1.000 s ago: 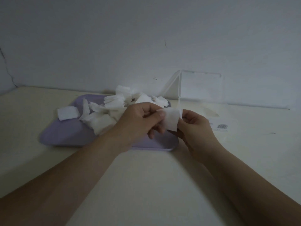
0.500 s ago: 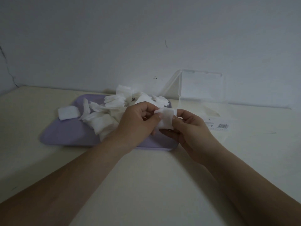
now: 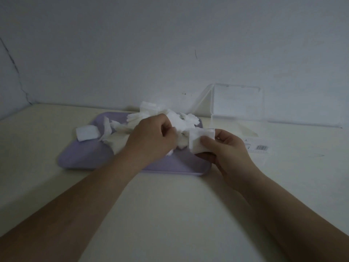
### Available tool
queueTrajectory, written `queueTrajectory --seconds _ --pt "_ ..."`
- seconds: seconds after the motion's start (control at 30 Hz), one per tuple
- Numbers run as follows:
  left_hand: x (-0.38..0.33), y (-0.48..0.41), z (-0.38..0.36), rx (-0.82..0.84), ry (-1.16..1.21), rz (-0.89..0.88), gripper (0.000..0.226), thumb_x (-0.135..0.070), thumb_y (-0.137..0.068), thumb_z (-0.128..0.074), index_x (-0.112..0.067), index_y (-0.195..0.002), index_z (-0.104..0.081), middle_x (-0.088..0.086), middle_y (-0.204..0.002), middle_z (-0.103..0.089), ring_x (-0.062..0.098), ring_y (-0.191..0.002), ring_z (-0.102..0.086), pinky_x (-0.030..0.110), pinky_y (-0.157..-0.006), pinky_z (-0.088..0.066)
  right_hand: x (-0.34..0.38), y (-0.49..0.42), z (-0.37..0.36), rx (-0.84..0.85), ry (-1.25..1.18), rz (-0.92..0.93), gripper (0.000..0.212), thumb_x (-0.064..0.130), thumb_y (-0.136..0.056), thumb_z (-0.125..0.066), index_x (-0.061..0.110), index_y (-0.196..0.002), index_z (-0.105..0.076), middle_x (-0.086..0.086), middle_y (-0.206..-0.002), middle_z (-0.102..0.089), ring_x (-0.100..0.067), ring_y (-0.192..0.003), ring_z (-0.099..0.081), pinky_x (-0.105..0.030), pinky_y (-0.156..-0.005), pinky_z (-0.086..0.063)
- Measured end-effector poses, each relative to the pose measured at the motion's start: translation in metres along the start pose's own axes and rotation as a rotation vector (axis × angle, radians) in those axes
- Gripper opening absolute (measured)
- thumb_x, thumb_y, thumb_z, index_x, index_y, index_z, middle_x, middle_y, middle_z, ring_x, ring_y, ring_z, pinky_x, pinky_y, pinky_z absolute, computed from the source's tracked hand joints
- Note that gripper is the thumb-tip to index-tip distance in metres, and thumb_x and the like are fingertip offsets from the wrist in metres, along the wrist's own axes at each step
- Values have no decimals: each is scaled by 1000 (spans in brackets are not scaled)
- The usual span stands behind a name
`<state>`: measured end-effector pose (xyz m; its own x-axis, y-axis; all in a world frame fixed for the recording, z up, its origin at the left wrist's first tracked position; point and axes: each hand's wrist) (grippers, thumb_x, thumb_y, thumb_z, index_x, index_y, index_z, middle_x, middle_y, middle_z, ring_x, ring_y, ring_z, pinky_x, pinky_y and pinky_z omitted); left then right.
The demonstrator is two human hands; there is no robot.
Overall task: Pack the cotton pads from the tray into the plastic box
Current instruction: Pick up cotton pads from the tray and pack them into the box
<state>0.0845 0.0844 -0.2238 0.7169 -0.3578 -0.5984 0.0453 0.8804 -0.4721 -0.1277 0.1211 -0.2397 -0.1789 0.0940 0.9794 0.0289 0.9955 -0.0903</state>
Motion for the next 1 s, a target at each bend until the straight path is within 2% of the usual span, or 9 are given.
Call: queueTrajectory --seconds 0.07,0.13,0.3,0.43,0.5,0.6,0.7,0.87,1.0 --pt "6 -2 4 84 -160 -9 11 -35 -84 -65 -27 -91 -66 -8 -91 -66 17 -86 -65 36 -76 -55 0 0 0 -13 28 21 14 9 -80 -72 8 -94 -76 -20 -96 -78 -32 -93 -75 -51 -90 -61" --pt "7 1 3 179 -240 -14 29 -41 -83 -70 -20 -103 -68 2 -105 -66 24 -96 -65 40 -83 -55 -1 2 0 -47 119 84 12 15 -81 -71 15 -92 -75 -15 -94 -79 -28 -90 -74 -53 -91 -58" --pt "5 5 4 268 -266 -10 47 -65 -68 -67 -29 -98 -63 -2 -108 -60 21 -96 -62 38 -84 -54 -8 4 -6 -164 443 250 7 22 -95 -64 29 -96 -64 5 -79 -77 -3 -66 -65 -18 -60 -46" --pt "2 7 4 332 -203 -33 38 -56 -66 -82 -30 -84 -61 -13 -89 -63 12 -81 -62 34 -75 -54 -12 2 -9 -186 518 215 4 23 -98 -61 26 -99 -59 -2 -81 -75 -5 -65 -61 -24 -61 -45" --pt "1 7 3 281 -141 -18 35 -57 -65 -78 -30 -77 -59 -13 -81 -64 9 -75 -61 35 -72 -55 -12 1 -9 -199 509 203 5 22 -97 -62 25 -100 -59 -1 -83 -75 -6 -70 -65 -26 -64 -48" --pt "1 7 0 195 -228 -29 46 -65 -64 -72 -31 -86 -52 -11 -97 -56 15 -85 -57 35 -72 -49 -13 -1 -7 -203 476 178 6 22 -97 -63 25 -101 -60 -3 -86 -77 -12 -78 -70 -30 -68 -51" --pt "3 9 -3 235 -296 -13 58 -63 -67 -78 -27 -105 -54 -5 -110 -55 18 -94 -58 32 -75 -44 -13 -1 -7 -195 472 162 9 22 -96 -64 21 -105 -60 -3 -86 -78 -15 -80 -72 -33 -70 -53" --pt "2 7 2 332 -83 -66 33 -30 -82 -79 -17 -110 -69 -1 -101 -72 18 -92 -69 32 -83 -55 -12 -1 -6 -179 484 158 10 22 -96 -64 20 -105 -61 -2 -87 -78 -18 -84 -73 -35 -71 -54" --pt "4 5 10 490 12 -75 40 -11 -79 -76 -26 -116 -70 -13 -106 -71 3 -90 -68 15 -77 -51 -12 0 -4 -169 483 158 9 22 -96 -64 21 -105 -61 -5 -89 -78 -22 -87 -72 -41 -76 -55"
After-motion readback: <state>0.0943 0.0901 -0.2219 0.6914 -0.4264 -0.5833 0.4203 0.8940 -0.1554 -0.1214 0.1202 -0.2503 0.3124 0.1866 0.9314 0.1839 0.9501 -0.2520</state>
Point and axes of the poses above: each hand's wrist, its own y-axis away from the middle knuckle, its own z-axis out of the back of the hand, x = y × z
